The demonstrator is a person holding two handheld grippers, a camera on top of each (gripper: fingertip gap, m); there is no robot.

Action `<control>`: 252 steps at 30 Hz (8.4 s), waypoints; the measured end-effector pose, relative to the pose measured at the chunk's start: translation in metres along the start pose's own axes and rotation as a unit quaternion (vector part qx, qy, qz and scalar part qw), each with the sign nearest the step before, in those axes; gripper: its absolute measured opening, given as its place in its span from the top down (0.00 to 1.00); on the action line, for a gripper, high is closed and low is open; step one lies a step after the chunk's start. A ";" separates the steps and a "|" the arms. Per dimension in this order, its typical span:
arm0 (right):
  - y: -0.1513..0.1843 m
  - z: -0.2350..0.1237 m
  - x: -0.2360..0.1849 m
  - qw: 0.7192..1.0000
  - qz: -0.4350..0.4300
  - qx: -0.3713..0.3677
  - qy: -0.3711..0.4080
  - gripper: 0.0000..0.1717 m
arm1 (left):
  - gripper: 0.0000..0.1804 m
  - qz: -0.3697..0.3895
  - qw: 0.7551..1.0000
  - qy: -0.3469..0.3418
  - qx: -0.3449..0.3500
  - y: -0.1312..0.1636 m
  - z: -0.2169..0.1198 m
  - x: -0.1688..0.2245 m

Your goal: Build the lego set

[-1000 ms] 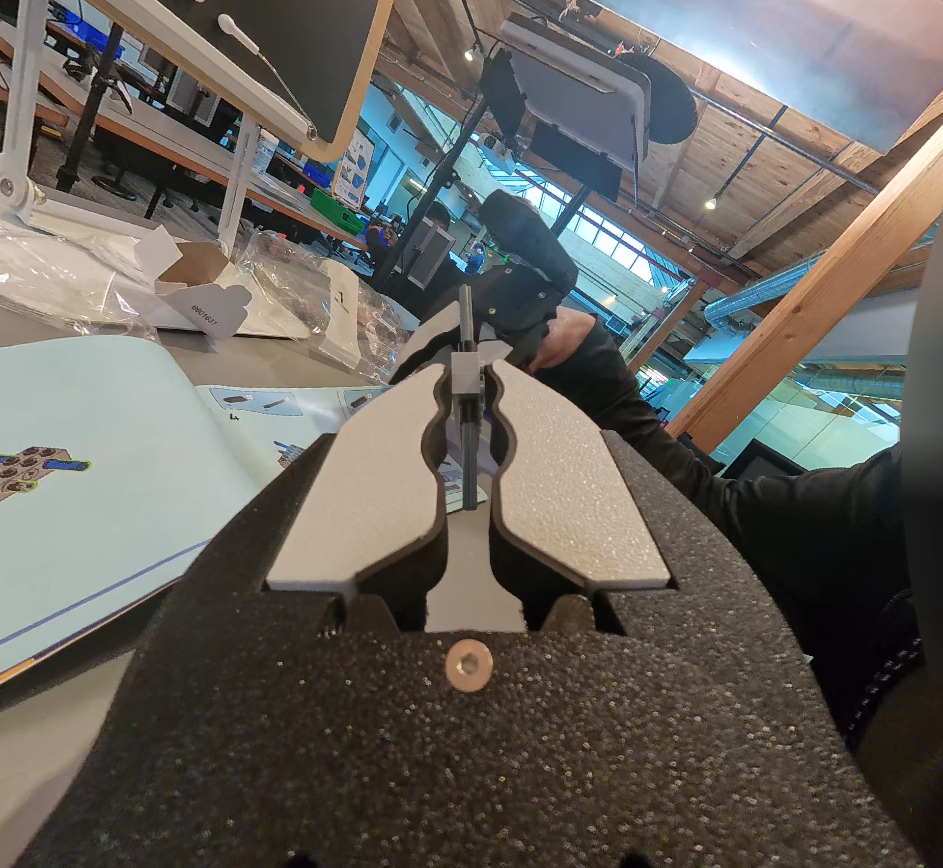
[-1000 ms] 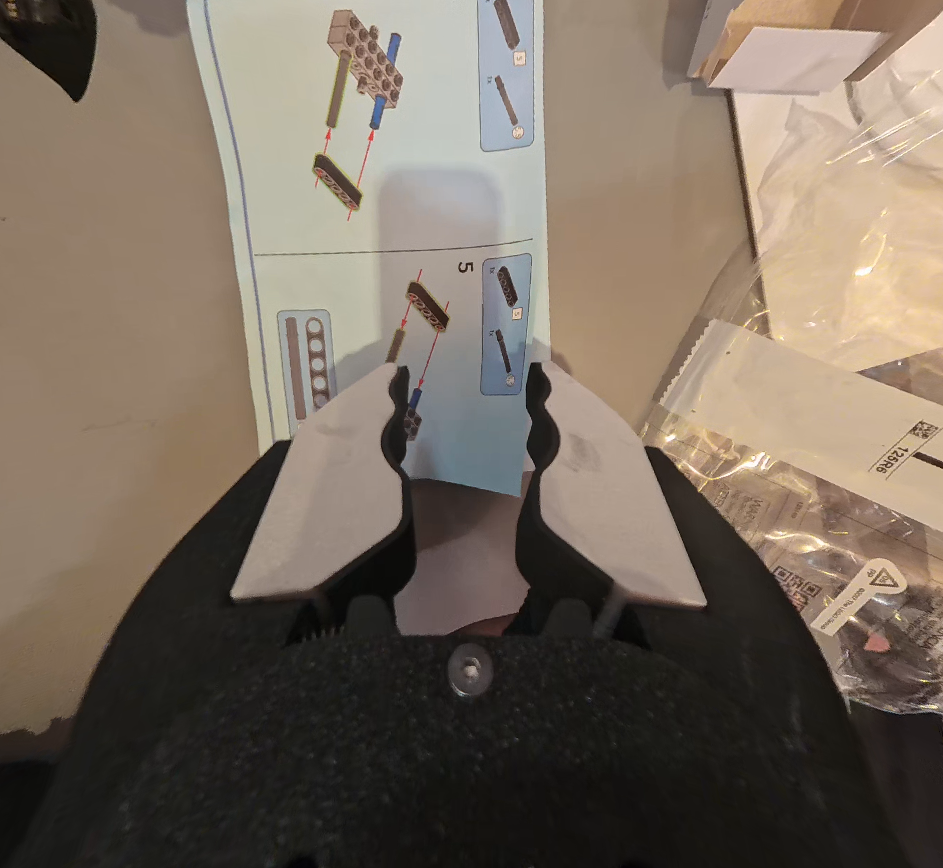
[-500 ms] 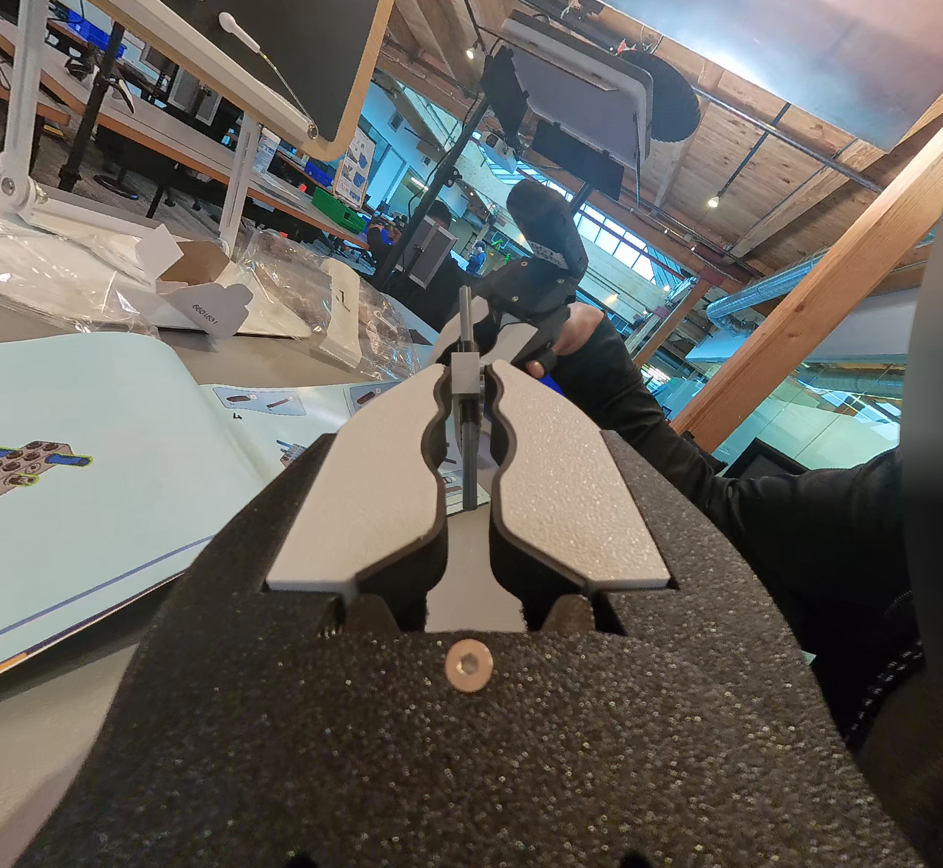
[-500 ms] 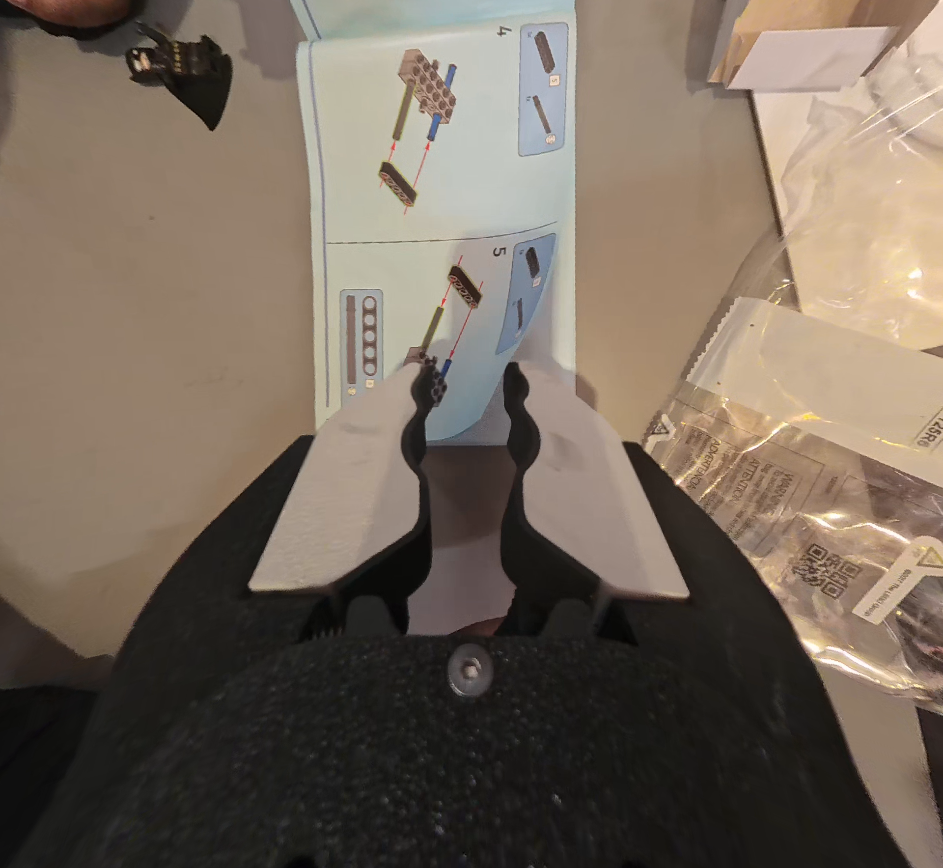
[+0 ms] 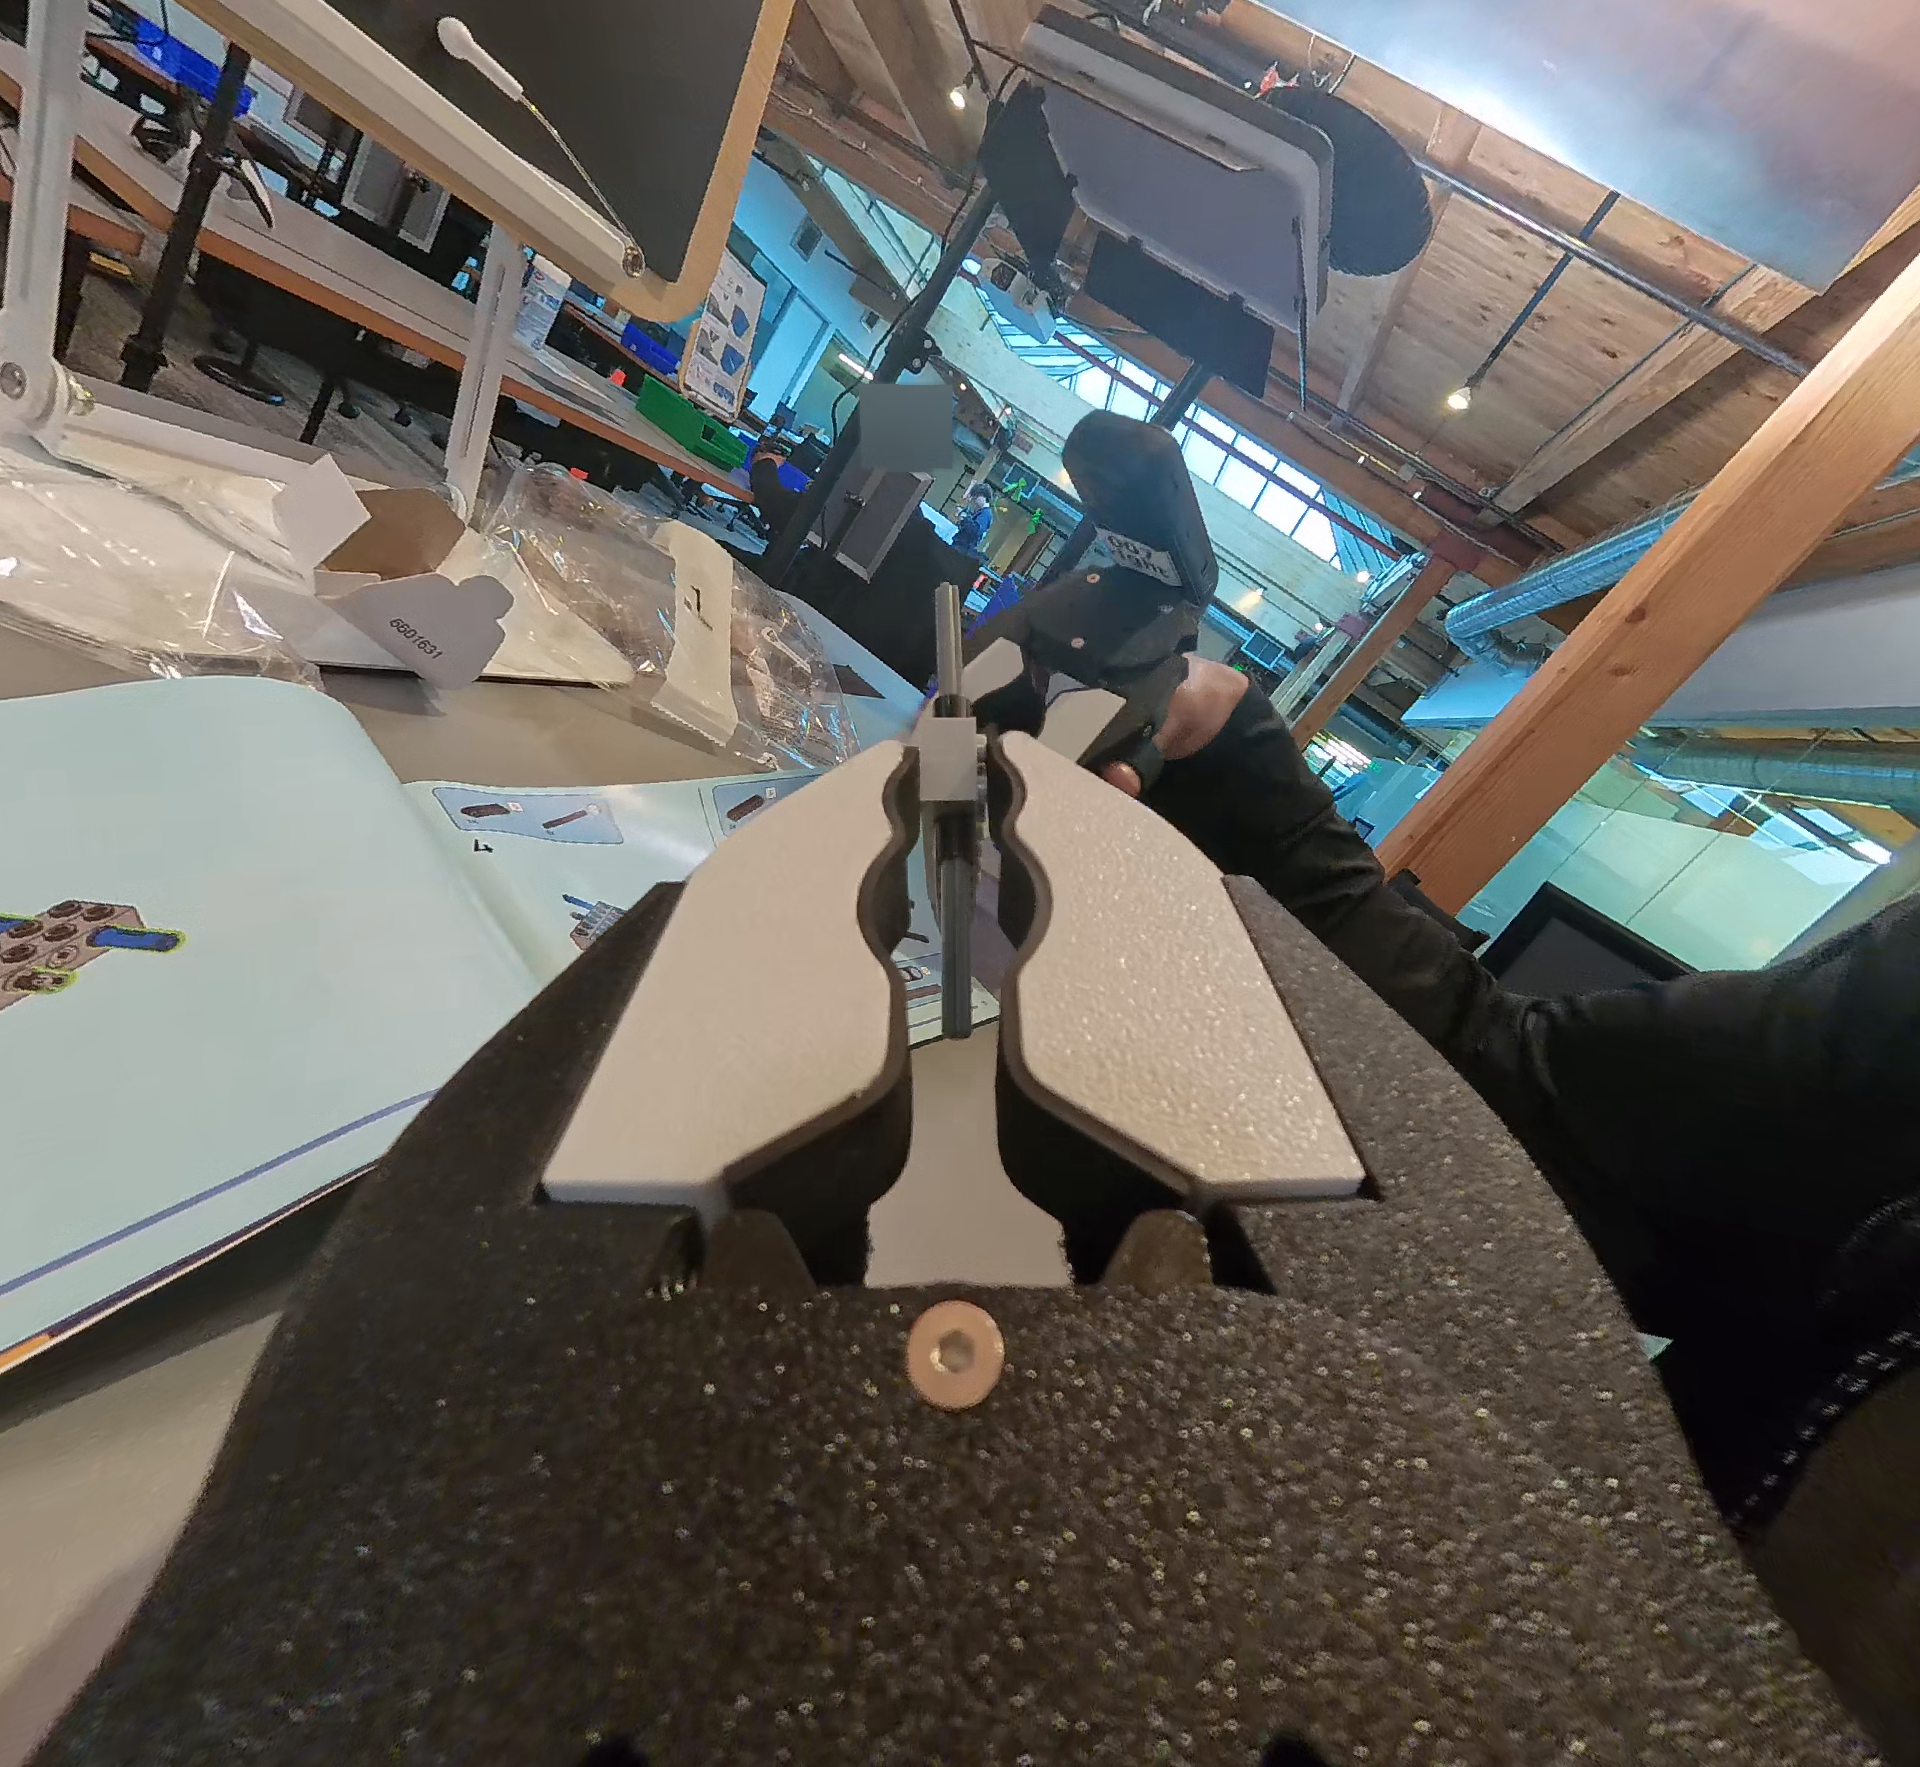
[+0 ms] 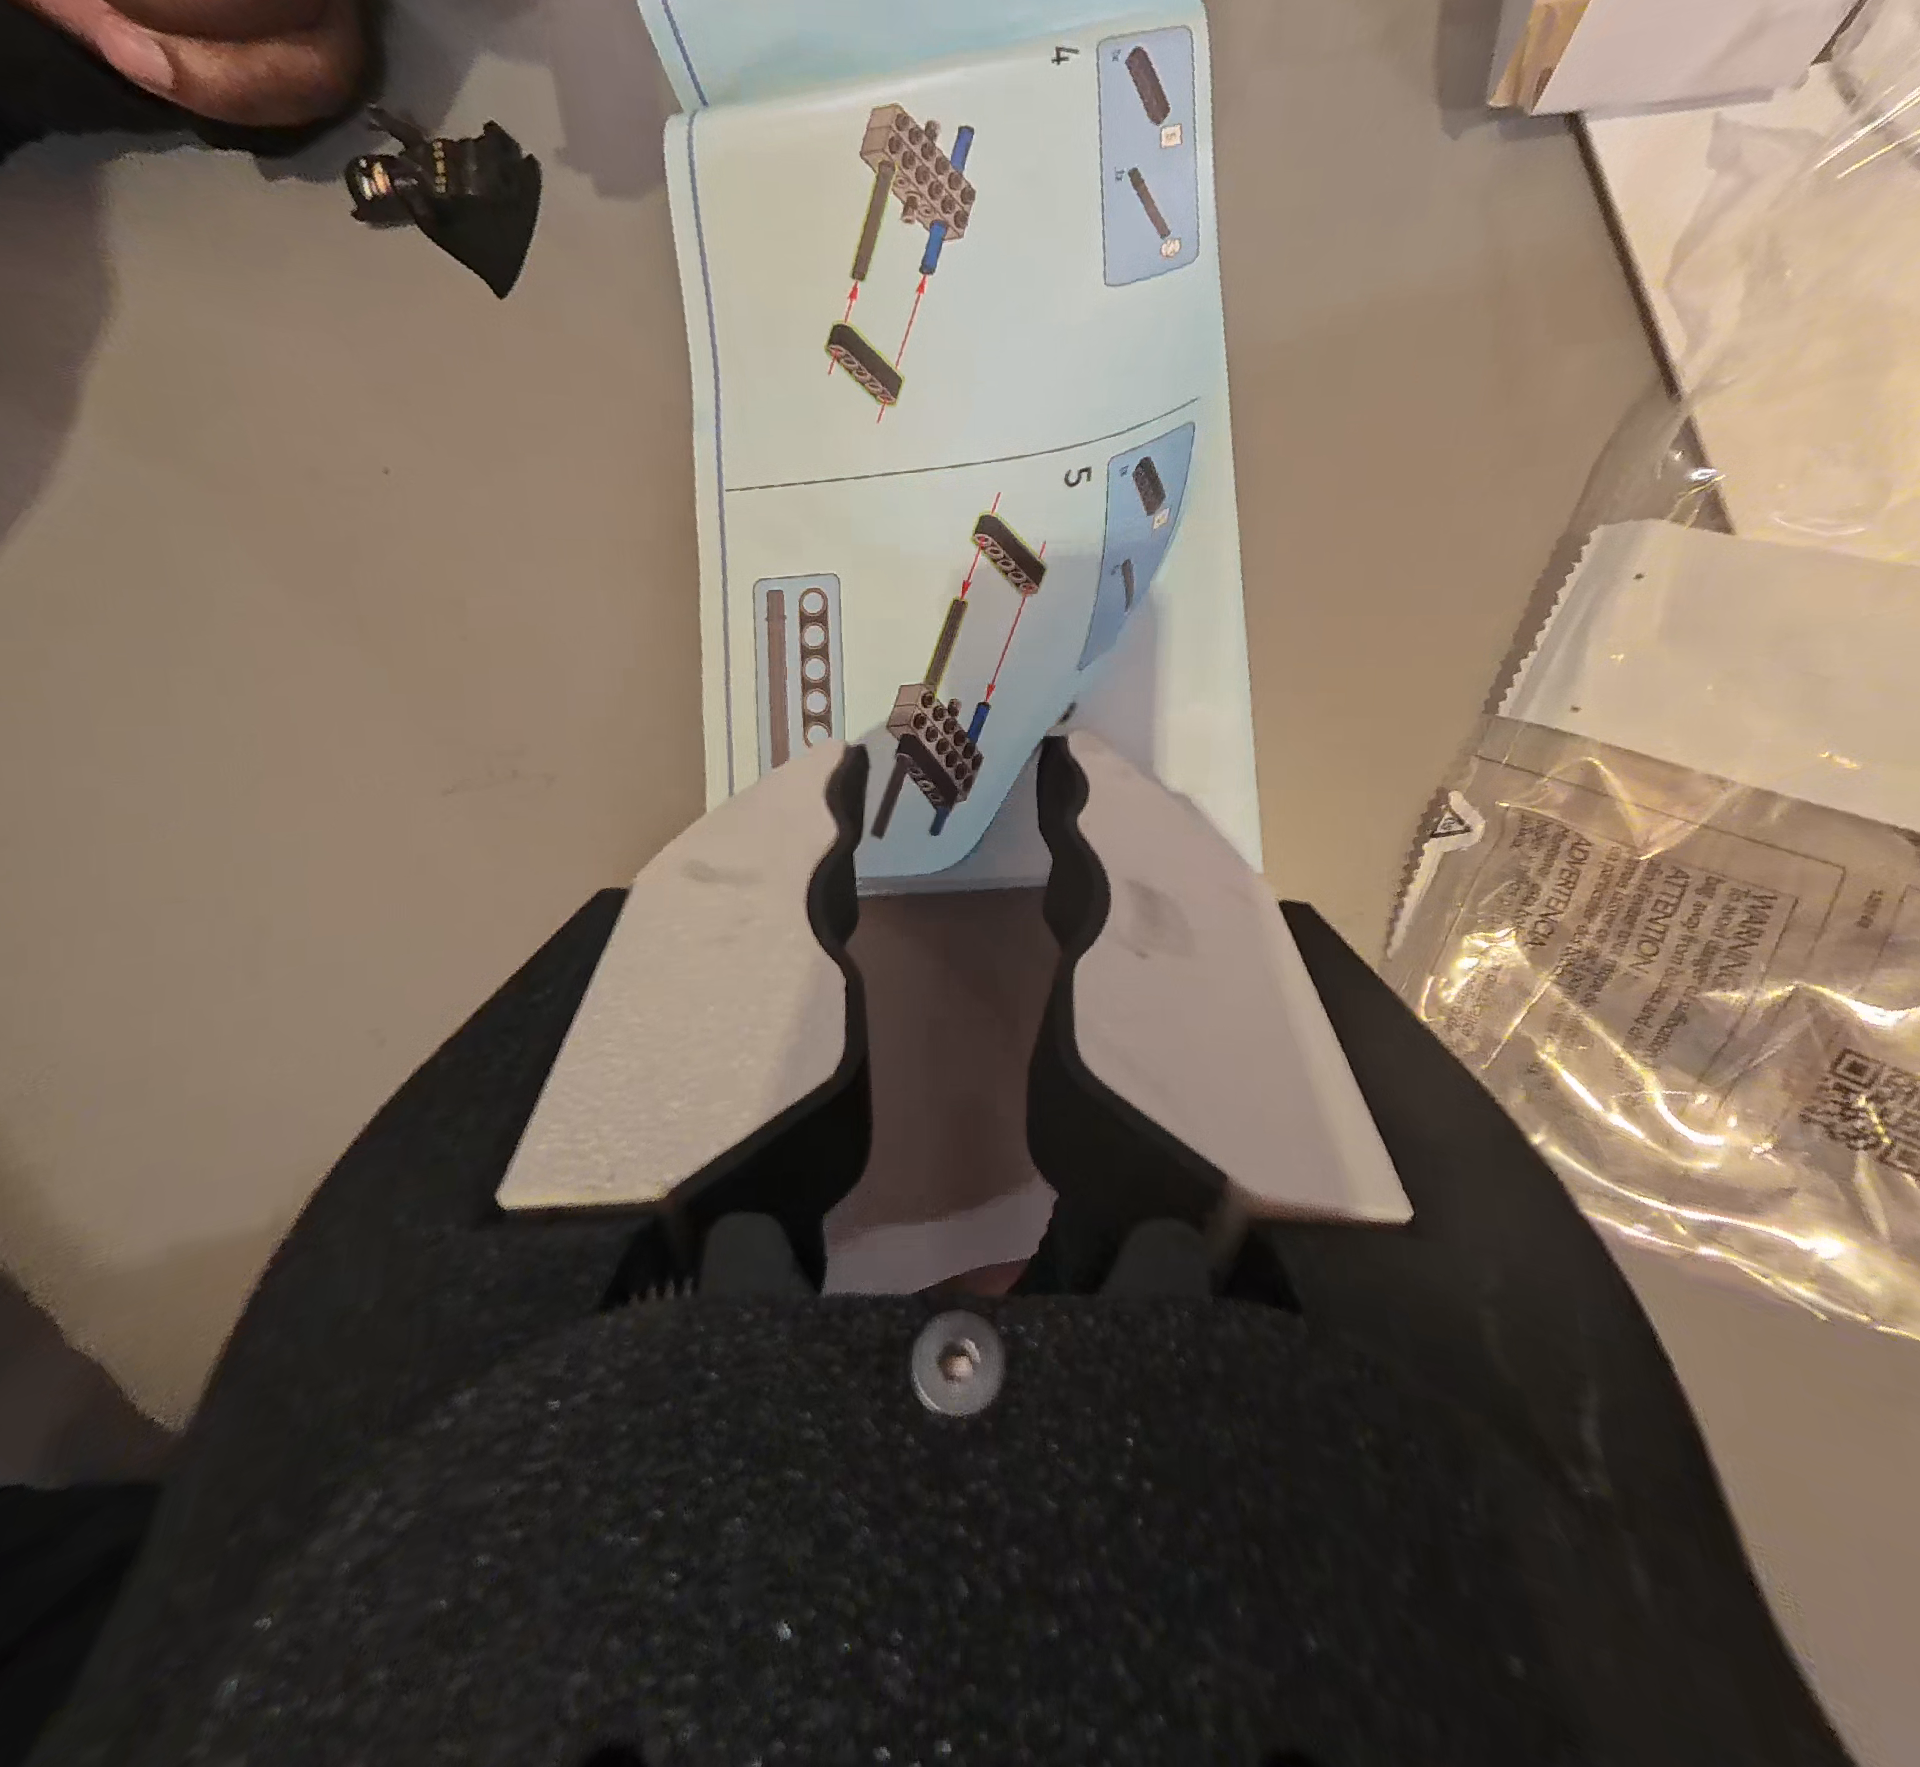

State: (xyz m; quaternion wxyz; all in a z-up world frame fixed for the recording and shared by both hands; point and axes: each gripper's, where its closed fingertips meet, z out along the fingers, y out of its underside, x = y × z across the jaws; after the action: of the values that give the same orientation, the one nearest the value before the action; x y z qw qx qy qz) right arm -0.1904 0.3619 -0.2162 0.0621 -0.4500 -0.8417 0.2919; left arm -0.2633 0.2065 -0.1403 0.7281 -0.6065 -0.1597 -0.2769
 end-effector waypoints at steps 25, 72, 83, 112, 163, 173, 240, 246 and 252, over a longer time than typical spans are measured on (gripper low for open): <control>0.009 0.009 -0.004 0.987 0.057 0.122 0.085 0.79 | 0.93 0.003 1.000 0.000 -0.004 0.001 0.001 0.000; -0.001 0.018 -0.022 0.985 0.067 0.156 0.028 0.78 | 0.80 0.186 0.926 -0.073 -0.321 0.087 0.042 0.040; -0.011 0.022 -0.031 0.987 0.039 0.153 0.039 0.78 | 0.81 0.082 0.927 -0.157 -0.330 0.088 0.110 -0.009; -0.021 0.025 -0.038 0.988 0.002 0.127 0.088 0.77 | 0.98 0.025 0.940 -0.164 -0.297 0.084 0.104 -0.014; -0.062 0.021 -0.048 0.889 -0.077 0.212 0.398 0.99 | 0.89 -0.049 0.979 -0.107 -0.163 0.019 0.040 -0.029; -0.082 0.004 -0.041 0.906 0.134 0.300 0.268 0.99 | 0.87 0.281 0.892 -0.156 -0.318 0.082 0.049 -0.008; -0.031 0.017 -0.046 0.917 0.069 0.250 0.301 0.84 | 0.94 0.057 0.972 -0.209 -0.095 0.026 -0.027 -0.009; 0.006 0.007 -0.052 0.922 0.096 0.221 0.302 0.87 | 0.95 0.048 0.986 -0.115 -0.111 0.056 -0.005 0.029; 0.023 0.013 -0.053 0.937 0.132 0.189 0.261 0.87 | 0.95 0.063 0.977 -0.145 -0.144 0.069 -0.003 0.024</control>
State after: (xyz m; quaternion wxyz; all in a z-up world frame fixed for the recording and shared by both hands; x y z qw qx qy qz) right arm -0.1474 0.3242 -0.2312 0.3246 -0.5975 -0.6581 0.3233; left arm -0.2036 0.2059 -0.1822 0.6180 -0.7475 -0.1838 -0.1598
